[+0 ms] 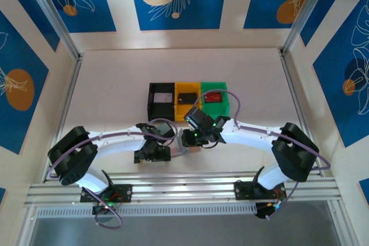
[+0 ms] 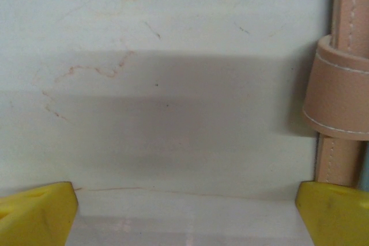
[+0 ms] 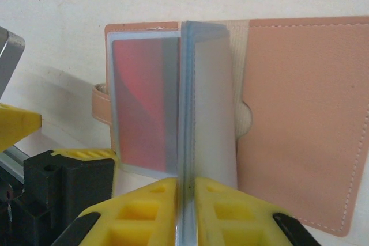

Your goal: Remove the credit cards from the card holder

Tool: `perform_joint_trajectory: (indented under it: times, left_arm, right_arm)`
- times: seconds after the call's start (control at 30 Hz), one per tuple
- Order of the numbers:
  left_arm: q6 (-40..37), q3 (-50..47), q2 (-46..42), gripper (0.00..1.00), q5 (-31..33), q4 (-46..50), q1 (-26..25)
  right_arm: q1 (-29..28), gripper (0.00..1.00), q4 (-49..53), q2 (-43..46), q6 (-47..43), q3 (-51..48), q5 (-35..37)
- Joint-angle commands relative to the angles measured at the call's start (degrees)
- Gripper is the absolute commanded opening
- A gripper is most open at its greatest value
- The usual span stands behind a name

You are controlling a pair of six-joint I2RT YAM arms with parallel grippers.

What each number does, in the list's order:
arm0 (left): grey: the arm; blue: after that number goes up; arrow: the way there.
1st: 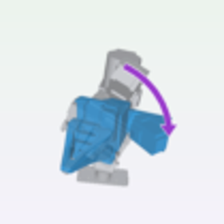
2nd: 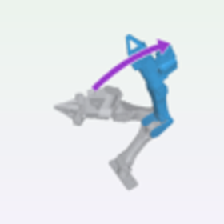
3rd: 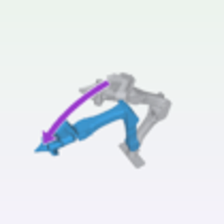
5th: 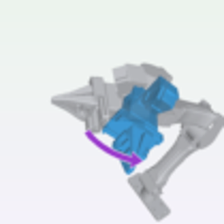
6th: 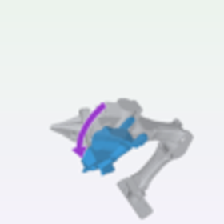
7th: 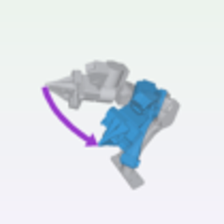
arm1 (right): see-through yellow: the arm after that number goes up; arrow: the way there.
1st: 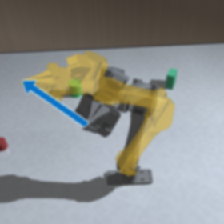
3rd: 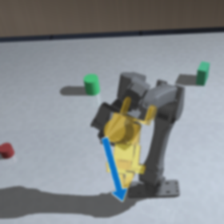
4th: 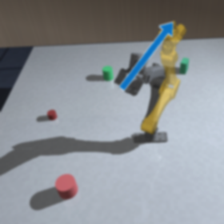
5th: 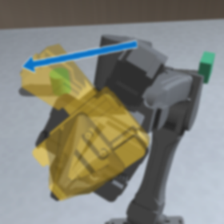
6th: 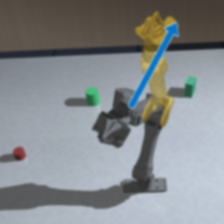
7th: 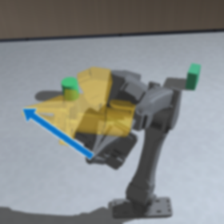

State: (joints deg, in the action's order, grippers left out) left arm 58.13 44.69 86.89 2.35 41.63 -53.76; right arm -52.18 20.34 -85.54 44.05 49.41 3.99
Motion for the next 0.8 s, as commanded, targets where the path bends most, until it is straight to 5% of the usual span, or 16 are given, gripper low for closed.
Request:
perform_joint_trajectory:
  times: [0.0,0.77]
  left_arm:
    - [-1.4,-1.5,1.8,0.99,-1.6,-4.6,-1.2]
    - [-2.8,1.5,-4.1,0.99,1.4,1.4,-1.1]
  right_arm:
    - [-1.0,0.18,0.1,-1.4,-0.4,0.9,-2.7]
    - [-2.9,0.30,1.5,-2.6,0.3,2.4,-0.6]
